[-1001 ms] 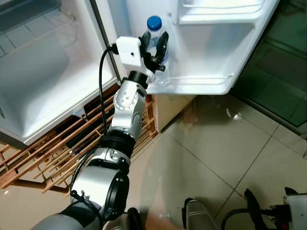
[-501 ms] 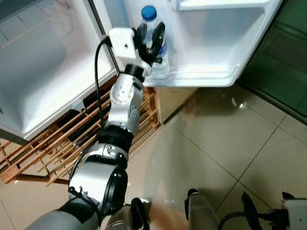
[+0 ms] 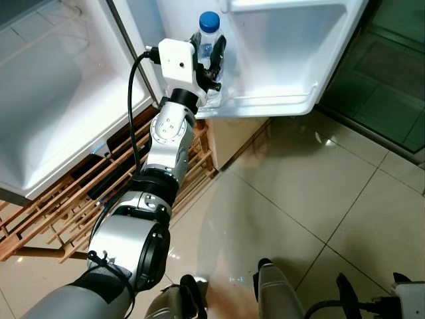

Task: Restocking fridge

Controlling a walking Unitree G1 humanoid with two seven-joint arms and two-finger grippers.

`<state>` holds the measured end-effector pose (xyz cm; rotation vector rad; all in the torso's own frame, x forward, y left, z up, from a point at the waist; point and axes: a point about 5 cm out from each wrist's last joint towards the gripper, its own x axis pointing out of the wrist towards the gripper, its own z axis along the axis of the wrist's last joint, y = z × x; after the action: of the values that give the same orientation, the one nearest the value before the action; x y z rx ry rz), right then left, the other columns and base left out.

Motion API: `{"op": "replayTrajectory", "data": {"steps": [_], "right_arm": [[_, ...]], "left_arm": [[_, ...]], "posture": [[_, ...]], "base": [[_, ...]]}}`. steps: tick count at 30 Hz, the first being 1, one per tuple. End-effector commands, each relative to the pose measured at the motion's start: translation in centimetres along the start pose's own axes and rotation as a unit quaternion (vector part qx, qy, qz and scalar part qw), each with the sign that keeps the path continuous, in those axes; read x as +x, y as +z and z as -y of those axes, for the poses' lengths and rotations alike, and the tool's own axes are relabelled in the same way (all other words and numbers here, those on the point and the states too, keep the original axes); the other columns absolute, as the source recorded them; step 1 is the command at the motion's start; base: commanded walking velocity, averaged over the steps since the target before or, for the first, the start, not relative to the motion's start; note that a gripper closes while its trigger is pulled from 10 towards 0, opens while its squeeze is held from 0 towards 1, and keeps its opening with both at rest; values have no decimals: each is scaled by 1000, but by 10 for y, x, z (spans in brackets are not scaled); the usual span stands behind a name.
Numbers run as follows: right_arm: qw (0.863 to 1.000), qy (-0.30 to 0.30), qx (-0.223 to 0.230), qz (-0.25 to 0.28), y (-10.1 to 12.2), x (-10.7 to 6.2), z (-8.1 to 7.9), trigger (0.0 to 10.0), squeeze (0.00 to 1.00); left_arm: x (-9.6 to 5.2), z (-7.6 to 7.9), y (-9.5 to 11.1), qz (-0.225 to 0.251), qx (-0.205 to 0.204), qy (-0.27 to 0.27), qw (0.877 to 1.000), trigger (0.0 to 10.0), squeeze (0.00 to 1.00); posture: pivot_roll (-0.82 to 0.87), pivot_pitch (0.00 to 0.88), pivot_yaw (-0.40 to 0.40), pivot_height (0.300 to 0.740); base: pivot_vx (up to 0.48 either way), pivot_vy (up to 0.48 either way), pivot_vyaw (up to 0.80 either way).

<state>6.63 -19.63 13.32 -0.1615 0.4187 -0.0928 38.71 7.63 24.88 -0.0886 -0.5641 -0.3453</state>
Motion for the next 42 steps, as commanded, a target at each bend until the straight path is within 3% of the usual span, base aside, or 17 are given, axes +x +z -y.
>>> {"op": "replayTrajectory", "data": {"steps": [1,22,23,24,26,27,34,42], "right_arm": [[1000,-1,2,-6,-1,-3,0,10000,0],[1000,-1,2,-6,-1,-3,0,10000,0],[1000,-1,1,-6,-2,-3,0,10000,0],[1000,11,-2,19,-1,18,-2,10000,0],[998,25,-8,52,6,49,-4,10000,0],[998,27,-9,60,9,56,-4,10000,0],[997,24,-8,67,9,62,-3,10000,0],[997,25,-4,69,7,67,-5,10000,0]], "left_arm": [[-6,-5,-11,-31,3,10,999,10000,0],[-6,-5,-11,-31,3,10,999,10000,0],[-7,-9,-16,-54,8,27,998,10000,0],[-1,-21,-20,-106,-15,65,992,10000,1000],[5,-31,-22,-163,-44,105,980,10000,1000],[5,-28,-24,-170,-55,107,978,10000,1000],[7,-19,-25,-174,-64,98,978,10000,1000],[10,-19,-19,-173,-55,82,980,10000,1000]], "posture": [[-551,308,127,740],[-551,308,127,740],[-552,308,126,740],[-447,148,123,740],[-442,135,122,740],[-440,131,122,740],[-437,120,130,740],[-420,105,136,740]], "base": [[0,0,0],[0,0,0],[0,0,0],[0,0,0],[0,0,0],[0,0,0],[0,0,0],[0,0,0]]}}
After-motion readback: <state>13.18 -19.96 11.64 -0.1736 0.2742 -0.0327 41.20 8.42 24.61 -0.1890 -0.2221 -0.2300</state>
